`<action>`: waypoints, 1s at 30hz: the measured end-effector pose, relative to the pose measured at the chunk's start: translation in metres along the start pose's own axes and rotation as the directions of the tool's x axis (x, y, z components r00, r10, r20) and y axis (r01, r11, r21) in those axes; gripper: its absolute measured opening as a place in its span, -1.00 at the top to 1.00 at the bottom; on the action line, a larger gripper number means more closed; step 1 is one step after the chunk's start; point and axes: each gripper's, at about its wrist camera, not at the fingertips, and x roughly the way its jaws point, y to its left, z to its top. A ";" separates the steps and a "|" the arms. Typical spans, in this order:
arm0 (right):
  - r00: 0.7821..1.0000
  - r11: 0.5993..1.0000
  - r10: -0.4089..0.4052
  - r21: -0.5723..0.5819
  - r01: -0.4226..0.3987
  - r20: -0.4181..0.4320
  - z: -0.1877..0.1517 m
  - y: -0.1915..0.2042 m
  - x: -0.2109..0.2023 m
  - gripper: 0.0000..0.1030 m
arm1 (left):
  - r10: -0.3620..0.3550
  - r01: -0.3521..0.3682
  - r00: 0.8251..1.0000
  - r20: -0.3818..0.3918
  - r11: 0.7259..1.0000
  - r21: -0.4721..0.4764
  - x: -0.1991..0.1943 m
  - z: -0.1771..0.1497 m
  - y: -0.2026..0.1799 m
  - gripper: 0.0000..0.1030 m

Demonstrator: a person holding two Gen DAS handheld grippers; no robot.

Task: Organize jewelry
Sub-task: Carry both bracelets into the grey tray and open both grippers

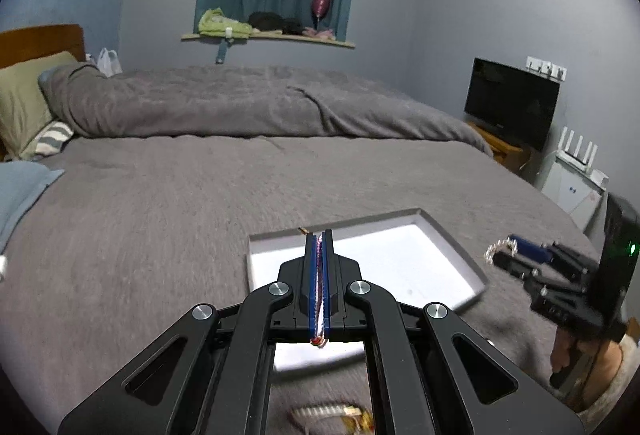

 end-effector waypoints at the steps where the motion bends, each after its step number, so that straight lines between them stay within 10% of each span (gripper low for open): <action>1: 1.000 1.000 -0.002 0.010 0.002 -0.005 0.006 -0.003 0.010 0.22 | -0.001 0.001 1.000 -0.008 1.000 -0.001 0.009 0.003 0.003 0.95; 13: 0.979 0.999 0.006 0.051 0.004 -0.204 0.018 -0.029 0.132 0.22 | 0.042 -0.059 0.975 -0.216 0.996 -0.072 0.149 -0.010 0.054 0.94; 26: 0.943 0.997 -0.066 0.008 0.072 -0.327 -0.001 -0.021 0.147 0.22 | 0.093 -0.100 0.956 -0.278 0.995 -0.011 0.170 -0.030 0.061 0.92; 30: 0.953 0.997 -0.043 0.043 0.058 -0.299 -0.001 -0.026 0.141 -0.05 | 0.058 -0.068 0.962 -0.268 0.997 -0.029 0.168 -0.030 0.063 0.72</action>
